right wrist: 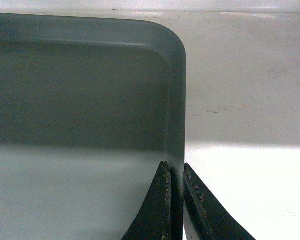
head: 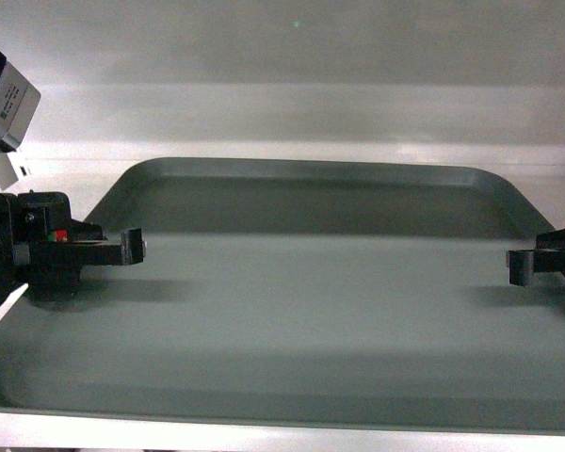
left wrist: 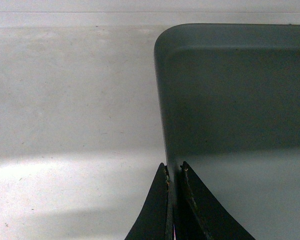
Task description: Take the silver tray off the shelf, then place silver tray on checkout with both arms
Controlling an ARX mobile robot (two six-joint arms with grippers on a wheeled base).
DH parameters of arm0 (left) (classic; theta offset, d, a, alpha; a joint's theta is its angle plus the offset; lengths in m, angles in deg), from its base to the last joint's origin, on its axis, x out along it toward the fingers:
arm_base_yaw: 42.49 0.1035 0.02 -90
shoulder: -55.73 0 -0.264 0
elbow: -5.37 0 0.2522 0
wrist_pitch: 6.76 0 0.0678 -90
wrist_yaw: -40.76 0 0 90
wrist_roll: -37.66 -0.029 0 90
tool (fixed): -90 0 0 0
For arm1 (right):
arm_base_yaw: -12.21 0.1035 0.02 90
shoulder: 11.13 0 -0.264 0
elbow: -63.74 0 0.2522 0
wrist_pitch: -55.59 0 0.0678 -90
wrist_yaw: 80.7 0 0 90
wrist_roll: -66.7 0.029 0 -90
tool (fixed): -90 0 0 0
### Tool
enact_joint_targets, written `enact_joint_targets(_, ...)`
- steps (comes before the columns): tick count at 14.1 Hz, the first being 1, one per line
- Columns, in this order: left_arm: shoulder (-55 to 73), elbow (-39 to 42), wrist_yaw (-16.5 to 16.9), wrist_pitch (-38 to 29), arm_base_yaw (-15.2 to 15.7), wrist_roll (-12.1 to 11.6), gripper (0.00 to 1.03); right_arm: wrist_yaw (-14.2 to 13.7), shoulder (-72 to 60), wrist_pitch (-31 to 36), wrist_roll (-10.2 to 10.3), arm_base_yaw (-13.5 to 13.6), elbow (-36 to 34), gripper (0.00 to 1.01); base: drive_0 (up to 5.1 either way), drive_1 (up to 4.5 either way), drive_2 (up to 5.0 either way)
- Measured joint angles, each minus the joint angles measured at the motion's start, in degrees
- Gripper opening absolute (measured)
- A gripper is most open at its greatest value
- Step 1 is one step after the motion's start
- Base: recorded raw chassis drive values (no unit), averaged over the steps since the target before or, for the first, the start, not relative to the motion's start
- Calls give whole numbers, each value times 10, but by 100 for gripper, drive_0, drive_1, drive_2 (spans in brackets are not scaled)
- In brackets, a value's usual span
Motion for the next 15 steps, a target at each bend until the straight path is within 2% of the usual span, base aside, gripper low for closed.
enact_joint_targets(10,0,0,0,0,0,0,4,0,0,0,0,0,0,3,0,-14,13)
enact_joint_targets(15,0,0,0,-2,0,0,4,-2,0,0,0,2,1,3,4,-406,413)
